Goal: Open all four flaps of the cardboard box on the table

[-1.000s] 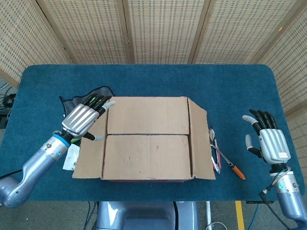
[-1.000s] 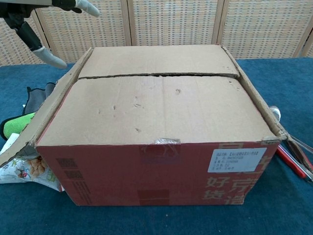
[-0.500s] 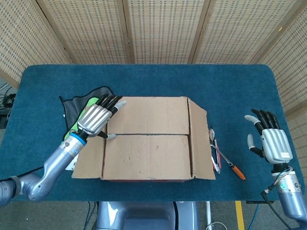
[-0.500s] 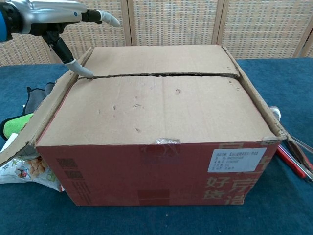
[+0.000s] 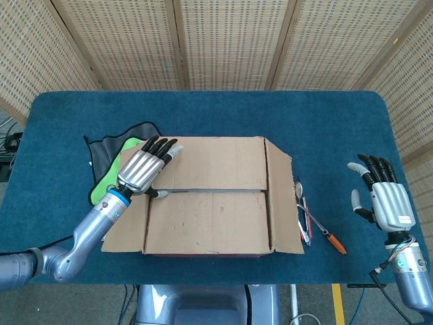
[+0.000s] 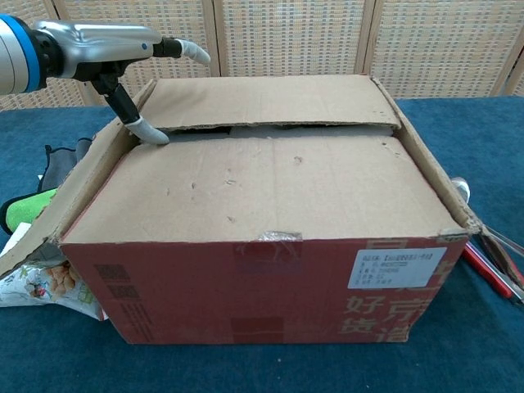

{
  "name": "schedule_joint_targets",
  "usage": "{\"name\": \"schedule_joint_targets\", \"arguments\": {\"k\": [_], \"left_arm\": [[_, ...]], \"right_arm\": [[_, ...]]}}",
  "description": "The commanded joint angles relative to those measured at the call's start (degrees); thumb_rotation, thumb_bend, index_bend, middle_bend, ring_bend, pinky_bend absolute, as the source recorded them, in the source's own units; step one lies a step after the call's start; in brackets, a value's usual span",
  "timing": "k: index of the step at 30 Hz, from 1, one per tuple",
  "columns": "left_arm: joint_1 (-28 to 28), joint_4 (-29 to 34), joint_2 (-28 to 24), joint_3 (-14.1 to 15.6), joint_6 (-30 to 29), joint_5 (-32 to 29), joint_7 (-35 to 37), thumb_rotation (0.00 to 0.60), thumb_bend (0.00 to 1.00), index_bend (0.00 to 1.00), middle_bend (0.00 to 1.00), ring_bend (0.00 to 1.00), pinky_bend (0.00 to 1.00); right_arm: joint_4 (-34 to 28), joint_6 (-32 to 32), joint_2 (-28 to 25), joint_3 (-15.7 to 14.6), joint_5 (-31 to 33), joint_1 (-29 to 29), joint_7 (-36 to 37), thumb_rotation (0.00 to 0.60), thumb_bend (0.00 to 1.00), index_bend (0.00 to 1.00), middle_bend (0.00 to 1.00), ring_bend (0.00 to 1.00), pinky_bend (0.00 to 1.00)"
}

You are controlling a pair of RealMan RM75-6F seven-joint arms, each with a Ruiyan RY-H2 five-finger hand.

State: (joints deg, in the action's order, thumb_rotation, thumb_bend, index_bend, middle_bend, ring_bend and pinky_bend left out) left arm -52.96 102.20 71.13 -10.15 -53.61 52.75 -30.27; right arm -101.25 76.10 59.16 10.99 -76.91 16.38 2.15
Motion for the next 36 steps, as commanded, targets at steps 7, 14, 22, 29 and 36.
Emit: {"name": "schedule_joint_targets", "arguments": {"k": [7, 14, 22, 29, 36], "left_arm": [[-0.06, -2.06, 2.2, -0.04, -3.0, 0.38, -1.22, 0.502, 0.04, 0.0, 0.0, 0.0, 0.0], [0.86, -3.12, 3.5, -0.98, -6.23, 2.37, 0.37, 0.501, 0.04, 0.0, 0.0, 0.0, 0.0], [2.01, -2.52, 1.92, -2.6, -8.98, 4.98, 2.82, 0.501, 0.04, 0.0, 0.0, 0.0, 0.0], [2.29, -4.34, 0.65, -5.06, -9.91, 6.03, 5.8, 0.504, 0.04, 0.0, 0.0, 0.0, 0.0], [0.9, -9.53, 1.85, -8.3, -10.46, 6.56, 8.14, 0.504, 0.04, 0.0, 0.0, 0.0, 0.0]], "right_arm": [[0.07, 0.13, -0.01, 0.04, 0.09, -0.14, 0.03, 0.6, 0.62, 0.19, 0.1, 0.0, 0.0], [-0.05, 0.25, -0.13, 0.06, 0.15, -0.29, -0.01, 0.6, 0.62, 0.19, 0.1, 0.0, 0.0], [-0.01, -0.12, 0.02, 0.1, 0.08, -0.04, -0.03, 0.6, 0.62, 0.19, 0.1, 0.0, 0.0], [-0.03, 0.09, -0.11, 0.15, 0.07, -0.21, 0.18, 0.6, 0.62, 0.19, 0.1, 0.0, 0.0], [-0.04, 0.07, -0.15, 0.17, -0.07, -0.21, 0.35, 0.6, 0.62, 0.19, 0.1, 0.0, 0.0]]}}
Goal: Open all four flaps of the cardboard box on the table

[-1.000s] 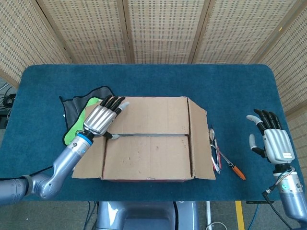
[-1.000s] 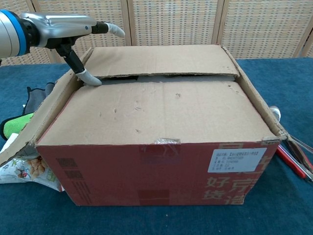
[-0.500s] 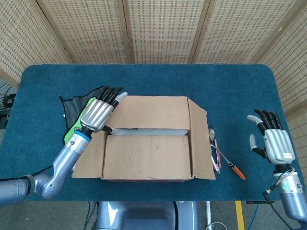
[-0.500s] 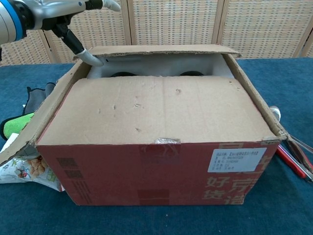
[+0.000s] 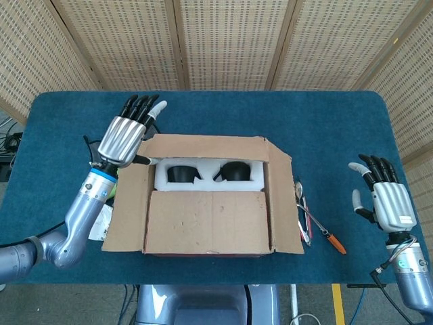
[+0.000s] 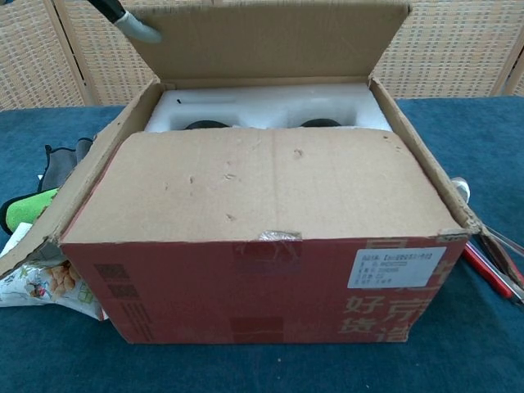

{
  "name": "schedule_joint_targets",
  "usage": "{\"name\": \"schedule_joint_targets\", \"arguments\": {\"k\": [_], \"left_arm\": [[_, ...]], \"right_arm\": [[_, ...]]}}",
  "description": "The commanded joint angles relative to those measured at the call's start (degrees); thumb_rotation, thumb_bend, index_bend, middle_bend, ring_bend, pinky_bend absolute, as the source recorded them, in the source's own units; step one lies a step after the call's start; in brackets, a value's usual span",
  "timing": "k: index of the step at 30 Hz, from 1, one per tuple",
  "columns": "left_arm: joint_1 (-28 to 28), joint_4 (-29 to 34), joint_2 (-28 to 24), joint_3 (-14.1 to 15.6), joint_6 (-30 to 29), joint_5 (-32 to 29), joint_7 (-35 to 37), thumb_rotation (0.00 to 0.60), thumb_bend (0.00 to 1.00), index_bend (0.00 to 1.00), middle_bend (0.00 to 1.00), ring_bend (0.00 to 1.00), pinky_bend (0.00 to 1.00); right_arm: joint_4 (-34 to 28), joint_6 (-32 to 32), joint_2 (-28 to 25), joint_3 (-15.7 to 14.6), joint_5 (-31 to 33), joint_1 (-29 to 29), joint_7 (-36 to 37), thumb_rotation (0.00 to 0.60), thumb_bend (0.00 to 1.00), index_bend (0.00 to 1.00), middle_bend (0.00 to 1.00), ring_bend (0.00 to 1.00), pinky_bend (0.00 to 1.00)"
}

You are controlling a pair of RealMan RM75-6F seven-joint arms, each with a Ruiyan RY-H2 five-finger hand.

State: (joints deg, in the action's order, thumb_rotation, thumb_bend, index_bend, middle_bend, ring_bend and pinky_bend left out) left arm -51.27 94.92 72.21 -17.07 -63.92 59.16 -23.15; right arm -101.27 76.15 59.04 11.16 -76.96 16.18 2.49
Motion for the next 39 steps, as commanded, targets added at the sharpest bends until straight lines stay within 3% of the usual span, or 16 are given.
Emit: {"name": "schedule_joint_targets", "arguments": {"k": [1, 9, 27, 39], "left_arm": [[-1.05, -3.0, 1.01, -1.72, -0.09, 0.11, 1.16, 0.504, 0.04, 0.0, 0.0, 0.0, 0.0], [-3.93, -9.83, 3.9, -4.27, 1.09, -0.73, 1.78, 0.508, 0.04, 0.0, 0.0, 0.0, 0.0], [-10.07, -25.29, 11.44, -6.68, 4.84, -6.97, -3.28, 0.506, 0.04, 0.0, 0.0, 0.0, 0.0], [-9.2, -24.81, 10.45, -5.37, 6.68, -10.11, -5.99, 0.51, 0.05, 0.0, 0.0, 0.0, 0.0]], "right_arm": [[-0.04, 0.03, -0.06, -0.01, -0.03, -0.04, 0.02, 0.6, 0.62, 0.19, 0.1, 0.0, 0.0], [-0.3, 0.26, -0.39, 0.0, -0.06, -0.27, 0.08, 0.6, 0.62, 0.19, 0.1, 0.0, 0.0], [-0.83, 0.61, -1.19, 0.23, 0.34, -0.67, 0.15, 0.6, 0.62, 0.19, 0.1, 0.0, 0.0], [-1.1, 0.32, -1.32, 0.15, 0.27, -0.61, 0.1, 0.6, 0.62, 0.19, 0.1, 0.0, 0.0]]}}
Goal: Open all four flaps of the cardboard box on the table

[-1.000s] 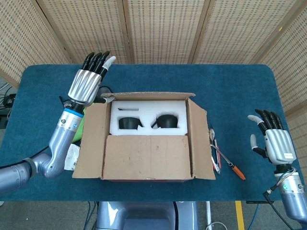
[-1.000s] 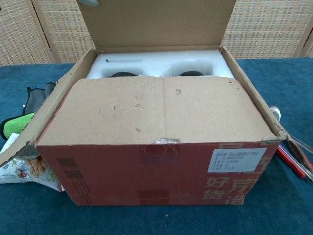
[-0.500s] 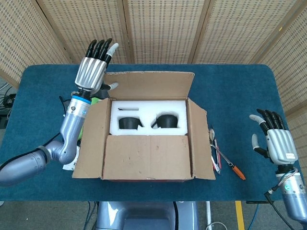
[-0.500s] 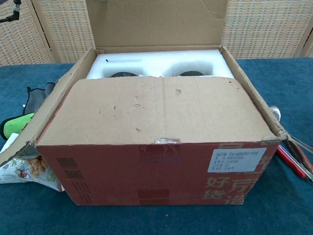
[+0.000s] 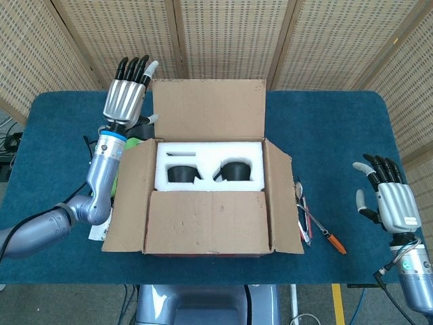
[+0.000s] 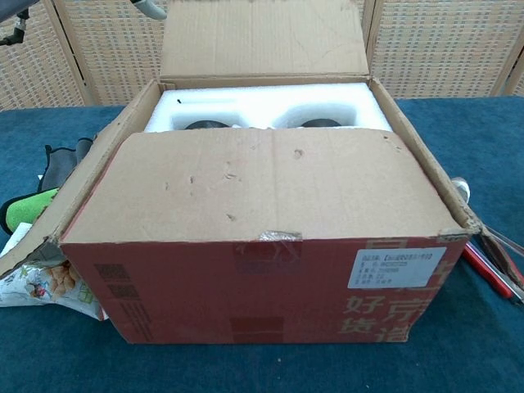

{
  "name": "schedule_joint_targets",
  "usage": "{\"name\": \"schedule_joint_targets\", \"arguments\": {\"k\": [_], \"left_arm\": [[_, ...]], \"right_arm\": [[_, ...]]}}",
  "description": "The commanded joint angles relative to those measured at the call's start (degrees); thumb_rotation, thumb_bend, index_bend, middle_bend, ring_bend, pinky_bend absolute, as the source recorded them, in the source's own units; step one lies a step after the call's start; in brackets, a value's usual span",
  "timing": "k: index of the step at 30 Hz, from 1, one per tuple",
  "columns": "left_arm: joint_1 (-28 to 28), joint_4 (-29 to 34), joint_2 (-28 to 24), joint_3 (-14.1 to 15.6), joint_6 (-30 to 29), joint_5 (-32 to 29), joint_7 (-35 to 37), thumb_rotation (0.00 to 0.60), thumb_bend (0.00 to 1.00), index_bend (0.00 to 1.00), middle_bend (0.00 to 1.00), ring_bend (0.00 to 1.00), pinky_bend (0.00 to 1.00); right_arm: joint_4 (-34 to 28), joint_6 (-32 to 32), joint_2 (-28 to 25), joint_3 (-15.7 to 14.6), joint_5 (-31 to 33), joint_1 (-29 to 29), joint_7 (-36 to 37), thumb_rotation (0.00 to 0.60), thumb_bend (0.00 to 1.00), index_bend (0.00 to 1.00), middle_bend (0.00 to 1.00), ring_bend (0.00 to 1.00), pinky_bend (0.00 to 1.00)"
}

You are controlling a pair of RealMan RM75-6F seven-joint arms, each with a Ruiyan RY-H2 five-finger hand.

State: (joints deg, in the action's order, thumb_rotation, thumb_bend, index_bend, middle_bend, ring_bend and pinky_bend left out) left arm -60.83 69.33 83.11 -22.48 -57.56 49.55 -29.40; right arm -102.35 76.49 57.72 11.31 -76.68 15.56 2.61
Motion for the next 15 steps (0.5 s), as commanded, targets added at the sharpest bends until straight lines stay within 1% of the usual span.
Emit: {"name": "schedule_joint_targets", "arguments": {"k": [1, 4, 6, 9, 15], "left_arm": [[0.55, 1.28, -0.76, 0.03, 0.46, -0.76, 0.35, 0.51, 0.05, 0.02, 0.0, 0.0, 0.0], [1.19, 3.24, -1.94, 0.15, 1.13, -1.11, 0.99, 0.511, 0.05, 0.08, 0.0, 0.0, 0.0], [2.13, 6.83, -3.89, -0.05, 2.92, -2.73, 2.36, 0.513, 0.07, 0.11, 0.0, 0.0, 0.0], [3.17, 10.53, -6.07, -0.1, 4.69, -4.24, 3.7, 0.514, 0.1, 0.15, 0.0, 0.0, 0.0], [5.86, 18.76, -11.68, 0.49, 7.7, -5.82, 7.05, 0.514, 0.17, 0.2, 0.0, 0.0, 0.0]], "right_arm": [[-0.06, 0.01, 0.02, -0.02, -0.06, 0.01, -0.08, 0.6, 0.62, 0.19, 0.1, 0.0, 0.0], [-0.22, 0.09, 0.04, -0.07, -0.16, -0.03, -0.19, 0.6, 0.62, 0.19, 0.1, 0.0, 0.0], [-0.32, 0.27, 0.01, -0.08, -0.16, -0.14, -0.21, 0.6, 0.62, 0.19, 0.1, 0.0, 0.0], [-0.33, 0.39, -0.01, -0.1, -0.1, -0.26, -0.19, 0.6, 0.62, 0.19, 0.1, 0.0, 0.0], [-0.28, 0.23, 0.18, -0.25, -0.3, -0.24, -0.05, 0.6, 0.62, 0.19, 0.1, 0.0, 0.0]]}}
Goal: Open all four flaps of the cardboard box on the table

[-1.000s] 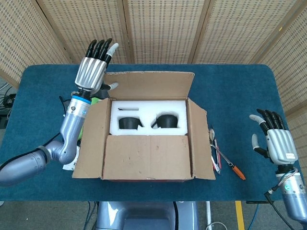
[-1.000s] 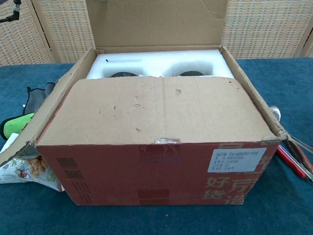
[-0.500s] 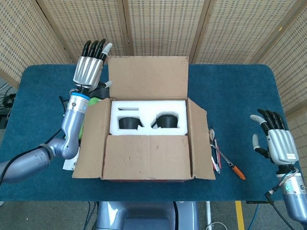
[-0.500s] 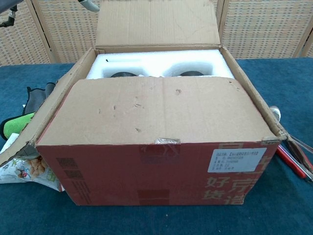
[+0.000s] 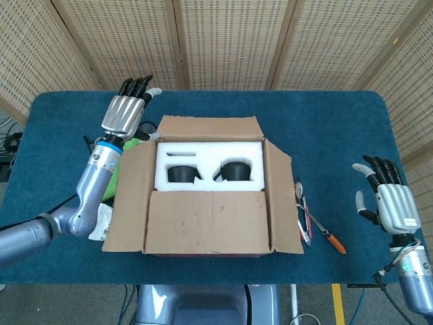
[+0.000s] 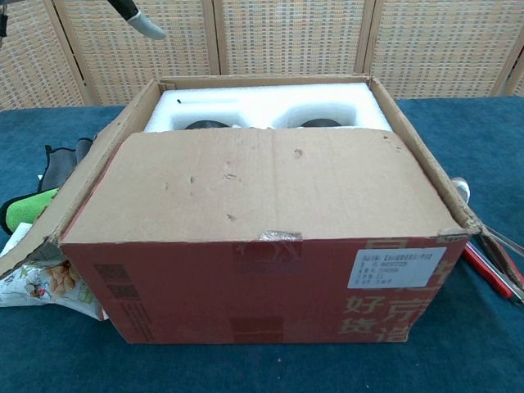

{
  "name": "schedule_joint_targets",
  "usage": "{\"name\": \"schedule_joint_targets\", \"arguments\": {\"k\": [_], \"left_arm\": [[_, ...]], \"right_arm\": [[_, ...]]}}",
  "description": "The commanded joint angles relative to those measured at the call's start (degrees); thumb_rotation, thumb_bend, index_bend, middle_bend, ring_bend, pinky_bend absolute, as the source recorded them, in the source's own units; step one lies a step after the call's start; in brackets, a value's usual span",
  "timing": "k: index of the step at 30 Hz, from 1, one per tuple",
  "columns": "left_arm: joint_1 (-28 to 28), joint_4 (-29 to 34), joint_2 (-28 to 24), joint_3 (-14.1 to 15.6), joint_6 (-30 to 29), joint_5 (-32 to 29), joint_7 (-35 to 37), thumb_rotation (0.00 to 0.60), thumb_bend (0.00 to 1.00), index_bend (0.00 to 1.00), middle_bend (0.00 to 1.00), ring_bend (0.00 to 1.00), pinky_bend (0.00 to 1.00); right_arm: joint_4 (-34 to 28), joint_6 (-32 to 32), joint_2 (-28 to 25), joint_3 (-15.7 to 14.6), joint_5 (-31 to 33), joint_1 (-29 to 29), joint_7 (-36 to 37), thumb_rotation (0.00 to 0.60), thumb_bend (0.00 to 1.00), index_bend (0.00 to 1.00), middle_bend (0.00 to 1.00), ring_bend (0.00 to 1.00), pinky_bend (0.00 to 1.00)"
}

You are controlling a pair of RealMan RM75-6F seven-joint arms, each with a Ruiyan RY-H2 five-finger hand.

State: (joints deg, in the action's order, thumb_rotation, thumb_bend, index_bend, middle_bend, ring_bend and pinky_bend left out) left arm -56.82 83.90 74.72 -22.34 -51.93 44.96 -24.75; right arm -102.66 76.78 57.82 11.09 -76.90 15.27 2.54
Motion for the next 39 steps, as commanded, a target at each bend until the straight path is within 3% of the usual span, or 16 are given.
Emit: {"name": "schedule_joint_targets", "arguments": {"k": [1, 6, 7, 10, 13, 24, 39], "left_arm": [[2.19, 5.16, -4.0, 0.46, 2.45, -1.34, 2.92, 0.515, 0.17, 0.21, 0.0, 0.0, 0.0], [3.82, 10.02, -7.31, 1.07, 4.15, -1.35, 5.73, 0.565, 0.18, 0.28, 0.0, 0.0, 0.0], [4.09, 10.82, -7.78, 1.21, 4.36, -1.25, 6.23, 0.531, 0.18, 0.3, 0.0, 0.0, 0.0], [4.68, 12.71, -8.83, 1.85, 5.09, -0.81, 7.14, 0.351, 0.17, 0.34, 0.0, 0.0, 0.0], [5.19, 15.11, -9.99, 2.76, 5.99, -0.36, 7.87, 0.275, 0.17, 0.36, 0.0, 0.0, 0.0], [5.0, 20.16, -12.78, 4.52, 9.25, -0.92, 12.04, 0.266, 0.12, 0.4, 0.0, 0.0, 0.0], [3.12, 24.34, -14.37, 9.24, 10.32, 0.04, 9.99, 0.265, 0.09, 0.43, 0.0, 0.0, 0.0]], "right_arm": [[0.03, -0.1, 0.12, -0.03, -0.09, 0.08, 0.03, 0.6, 0.62, 0.19, 0.1, 0.0, 0.0], [0.01, -0.06, 0.25, -0.05, -0.24, 0.1, -0.01, 0.6, 0.62, 0.19, 0.1, 0.0, 0.0], [-0.01, -0.04, 0.29, -0.07, -0.27, 0.09, -0.03, 0.6, 0.62, 0.19, 0.1, 0.0, 0.0], [0.01, -0.06, 0.36, -0.07, -0.24, 0.11, -0.08, 0.6, 0.62, 0.19, 0.1, 0.0, 0.0], [-0.05, -0.03, 0.38, -0.12, -0.31, 0.06, -0.04, 0.6, 0.62, 0.19, 0.1, 0.0, 0.0], [-0.08, 0.44, 0.27, -0.21, -0.45, -0.35, 0.38, 0.6, 0.62, 0.19, 0.1, 0.0, 0.0], [0.39, 0.82, 0.19, -0.25, -0.72, -0.8, 1.63, 0.6, 0.62, 0.19, 0.1, 0.0, 0.0]]}}
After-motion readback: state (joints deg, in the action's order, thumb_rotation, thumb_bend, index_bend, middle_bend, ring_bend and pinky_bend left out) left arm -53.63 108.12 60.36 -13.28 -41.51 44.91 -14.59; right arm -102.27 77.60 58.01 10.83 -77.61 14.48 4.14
